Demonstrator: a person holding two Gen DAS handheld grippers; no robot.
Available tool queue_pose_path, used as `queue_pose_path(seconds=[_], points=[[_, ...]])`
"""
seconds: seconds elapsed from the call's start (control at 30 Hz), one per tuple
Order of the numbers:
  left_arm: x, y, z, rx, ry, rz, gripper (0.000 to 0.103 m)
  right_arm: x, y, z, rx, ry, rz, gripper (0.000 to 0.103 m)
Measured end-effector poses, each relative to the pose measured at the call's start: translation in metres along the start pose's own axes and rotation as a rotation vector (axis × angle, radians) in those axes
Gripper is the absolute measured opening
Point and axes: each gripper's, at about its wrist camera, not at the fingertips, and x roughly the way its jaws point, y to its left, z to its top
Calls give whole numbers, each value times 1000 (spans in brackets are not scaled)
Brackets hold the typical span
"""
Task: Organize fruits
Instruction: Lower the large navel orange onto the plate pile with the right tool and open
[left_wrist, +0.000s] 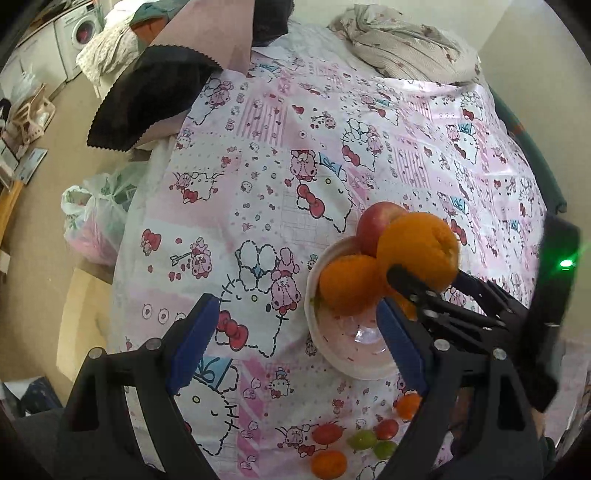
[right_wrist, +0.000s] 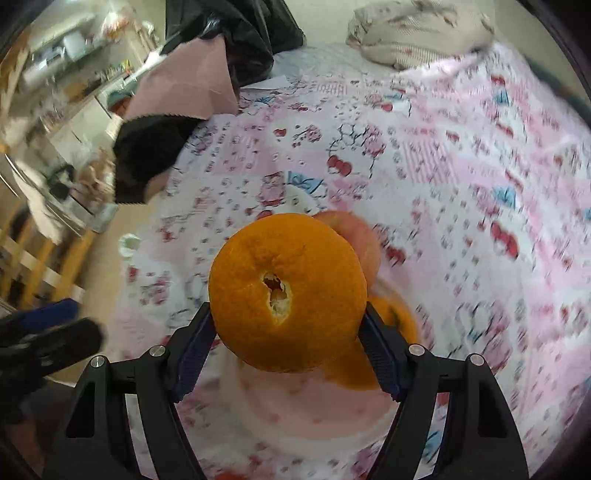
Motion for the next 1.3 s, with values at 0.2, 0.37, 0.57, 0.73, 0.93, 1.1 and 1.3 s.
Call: queue_pose_path(seconds=[0.2, 0.37, 0.57, 0.73, 0.93, 1.1, 1.3], points=[[0, 0, 2, -12, 2, -10, 85, 8, 12, -10, -103, -48, -99, 79], [0, 0, 2, -6, -4, -5, 85, 4, 3, -13, -74, -44, -86, 80], [0, 4, 4, -26, -1, -12, 85, 7, 8, -17, -126, -44, -148, 80], [2, 1, 3, -12, -1, -5, 85, 11, 5, -20, -112, -32, -160, 82], [3, 2, 3, -23, 0, -4, 85, 8, 1, -20, -81, -30, -114, 85], [3, 1, 4, -10, -5, -1, 85, 2, 3, -20, -78, -46, -91, 92], [0, 1, 4, -5, -16, 0, 85, -23, 4, -19, -67, -85, -55, 93]])
